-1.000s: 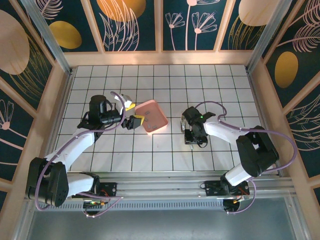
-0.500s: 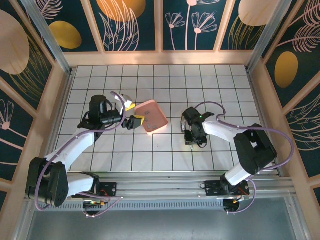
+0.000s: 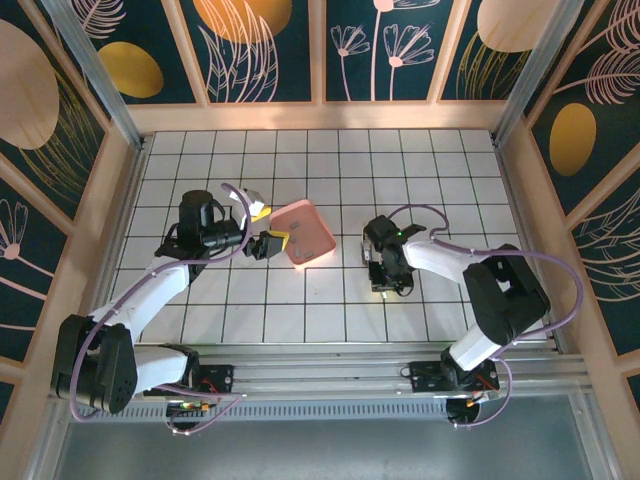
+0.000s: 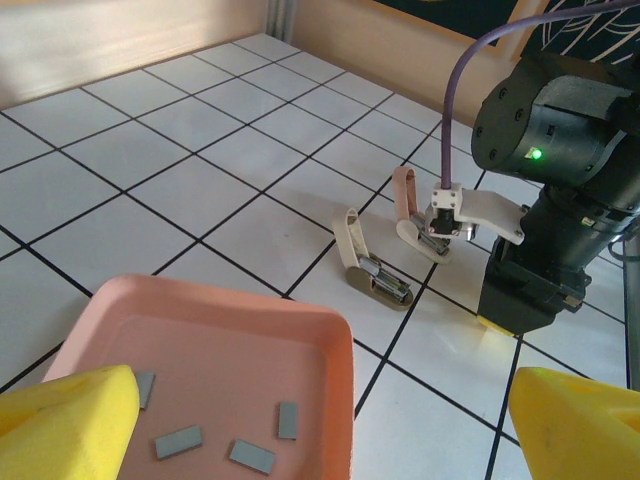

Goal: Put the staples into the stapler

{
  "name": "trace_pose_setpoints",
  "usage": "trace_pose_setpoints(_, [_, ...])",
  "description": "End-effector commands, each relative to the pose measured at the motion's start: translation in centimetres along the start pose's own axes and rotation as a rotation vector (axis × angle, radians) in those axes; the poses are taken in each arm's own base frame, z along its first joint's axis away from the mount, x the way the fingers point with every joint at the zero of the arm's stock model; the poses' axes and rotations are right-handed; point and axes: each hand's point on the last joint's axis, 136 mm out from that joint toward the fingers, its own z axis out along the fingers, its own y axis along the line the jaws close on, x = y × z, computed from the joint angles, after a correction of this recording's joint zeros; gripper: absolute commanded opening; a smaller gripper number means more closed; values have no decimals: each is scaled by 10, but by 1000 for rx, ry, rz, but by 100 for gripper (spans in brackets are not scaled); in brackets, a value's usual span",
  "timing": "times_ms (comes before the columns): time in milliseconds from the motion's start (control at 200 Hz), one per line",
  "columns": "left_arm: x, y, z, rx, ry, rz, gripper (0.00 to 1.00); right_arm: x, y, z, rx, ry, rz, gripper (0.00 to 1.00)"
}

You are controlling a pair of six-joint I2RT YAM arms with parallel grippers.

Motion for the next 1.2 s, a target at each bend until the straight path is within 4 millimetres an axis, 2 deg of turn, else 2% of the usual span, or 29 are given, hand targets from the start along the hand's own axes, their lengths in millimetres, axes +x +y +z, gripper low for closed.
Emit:
trace_pose_setpoints(0, [-9, -3, 0, 10, -11, 32, 95, 6, -4, 5, 9, 32, 1, 24])
trace_pose_setpoints(260, [-9, -3, 0, 13, -12, 33, 95, 6, -4, 9, 11, 32, 2, 21])
trace_pose_setpoints(395, [-9, -4, 0, 15, -11, 32, 95, 4, -7, 12, 24, 29, 11, 25])
trace_pose_setpoints(556, [-9, -4, 0, 13, -12, 35, 95, 1, -8, 11, 32, 11, 21, 25])
trace_pose_setpoints(786, [-10, -4, 0, 12, -14, 37, 95, -5, -11, 5, 45, -24, 36, 18])
trace_pose_setpoints(871, [-10, -2, 0, -1, -14, 35, 95, -11, -10, -2, 38, -66, 47, 17])
trace_pose_setpoints(971, [-10, 7, -1, -55, -14, 23, 95, -26, -8, -20, 15, -174, 82, 16])
trace_pose_setpoints(1041, [-11, 20, -2, -127, -13, 12, 95, -37, -3, -32, -22, -258, 108, 17])
trace_pose_setpoints(1196, [-14, 30, -8, -208, -34, 15, 95, -61, 11, -55, -124, -419, 138, 17])
